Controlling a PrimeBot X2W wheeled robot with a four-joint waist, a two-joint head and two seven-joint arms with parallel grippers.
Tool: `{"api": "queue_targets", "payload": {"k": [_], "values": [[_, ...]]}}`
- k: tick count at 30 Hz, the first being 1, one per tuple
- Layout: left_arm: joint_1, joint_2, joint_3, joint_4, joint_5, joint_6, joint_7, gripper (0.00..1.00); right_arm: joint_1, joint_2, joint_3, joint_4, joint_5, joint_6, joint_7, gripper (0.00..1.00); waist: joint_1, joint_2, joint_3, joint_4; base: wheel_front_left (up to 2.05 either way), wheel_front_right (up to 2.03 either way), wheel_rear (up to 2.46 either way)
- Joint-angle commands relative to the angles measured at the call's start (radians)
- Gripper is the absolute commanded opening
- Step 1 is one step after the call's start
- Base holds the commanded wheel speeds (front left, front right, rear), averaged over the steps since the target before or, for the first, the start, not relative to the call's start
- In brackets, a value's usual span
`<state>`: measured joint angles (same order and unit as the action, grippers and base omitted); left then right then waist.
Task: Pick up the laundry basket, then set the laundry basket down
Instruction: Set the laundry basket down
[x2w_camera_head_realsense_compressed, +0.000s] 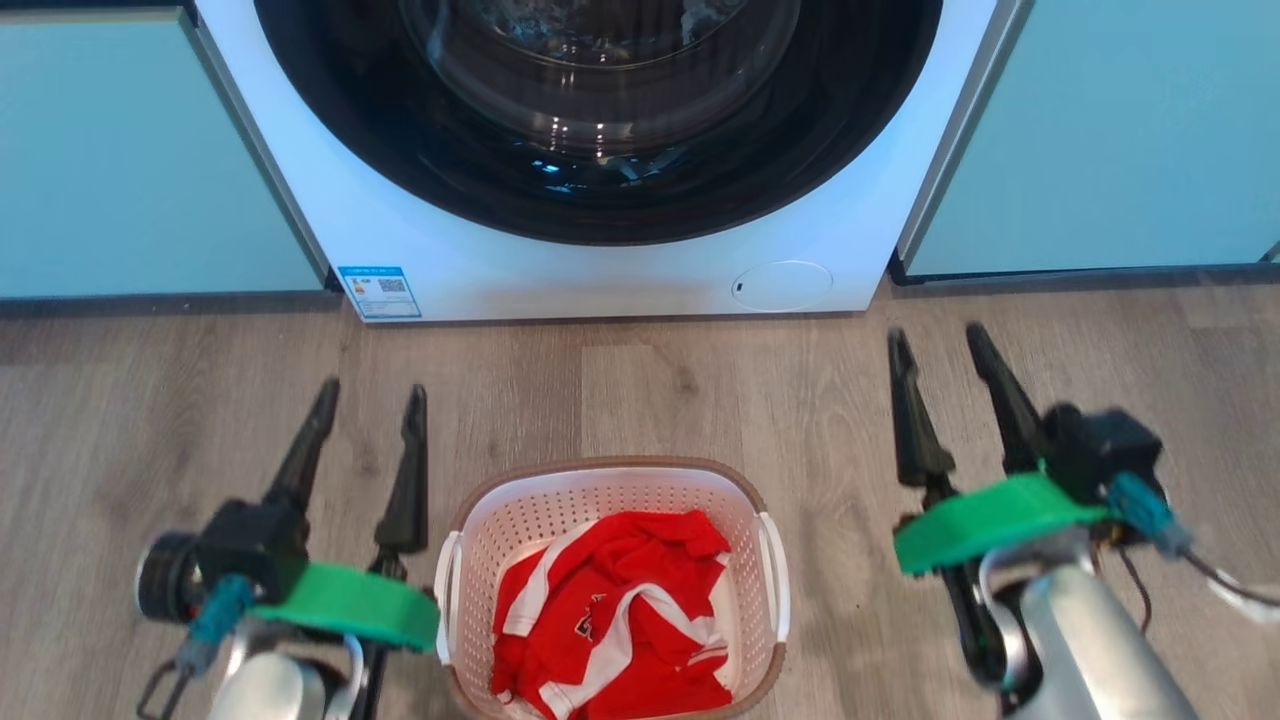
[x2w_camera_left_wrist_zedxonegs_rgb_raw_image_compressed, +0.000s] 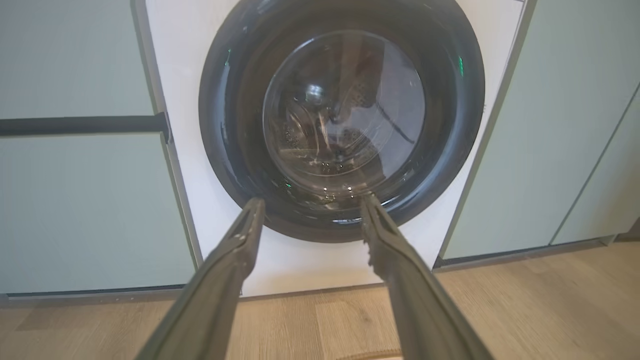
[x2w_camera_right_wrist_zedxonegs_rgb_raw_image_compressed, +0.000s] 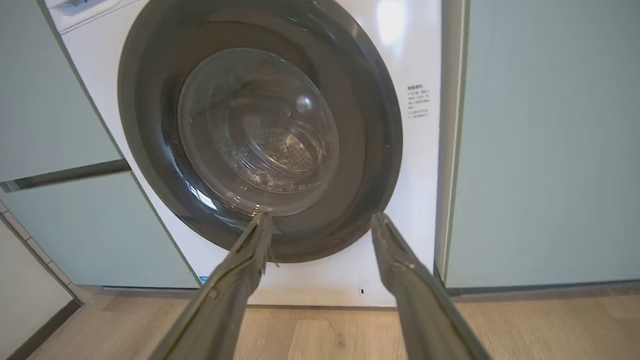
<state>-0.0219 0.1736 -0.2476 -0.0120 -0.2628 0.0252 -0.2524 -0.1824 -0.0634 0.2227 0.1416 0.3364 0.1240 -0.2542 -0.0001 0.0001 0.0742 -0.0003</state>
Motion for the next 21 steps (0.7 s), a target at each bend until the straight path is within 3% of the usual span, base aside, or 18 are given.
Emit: {"api": "queue_targets", "payload": {"k": [1,8,13,21], "values": [[-0.009,-0.005,0.054,-0.024,0.025,-0.015,-0.009,1.00,0.009,0.013,0.009,-0.049,0.015,0.007,-0.008,1.00,0.0001,-0.0001,-0.001,-0.003,0.00,0.00,0.00],[0.056,-0.078,0.122,-0.007,0.100,-0.064,-0.009,1.00,0.097,0.013,-0.041,-0.070,-0.002,0.007,-0.008,1.00,0.0001,-0.0001,-0.001,-0.010,0.00,0.00,0.00],[0.060,-0.096,0.148,-0.006,0.154,-0.072,-0.009,1.00,0.111,0.013,-0.060,-0.068,-0.005,0.007,-0.008,1.00,0.0001,-0.0001,-0.002,-0.010,0.00,0.00,0.00],[0.062,-0.114,0.159,-0.017,0.153,-0.112,-0.009,1.00,0.108,0.013,-0.064,-0.064,-0.020,0.007,-0.008,1.00,0.0001,-0.0001,-0.016,-0.015,0.00,0.00,0.00]]}}
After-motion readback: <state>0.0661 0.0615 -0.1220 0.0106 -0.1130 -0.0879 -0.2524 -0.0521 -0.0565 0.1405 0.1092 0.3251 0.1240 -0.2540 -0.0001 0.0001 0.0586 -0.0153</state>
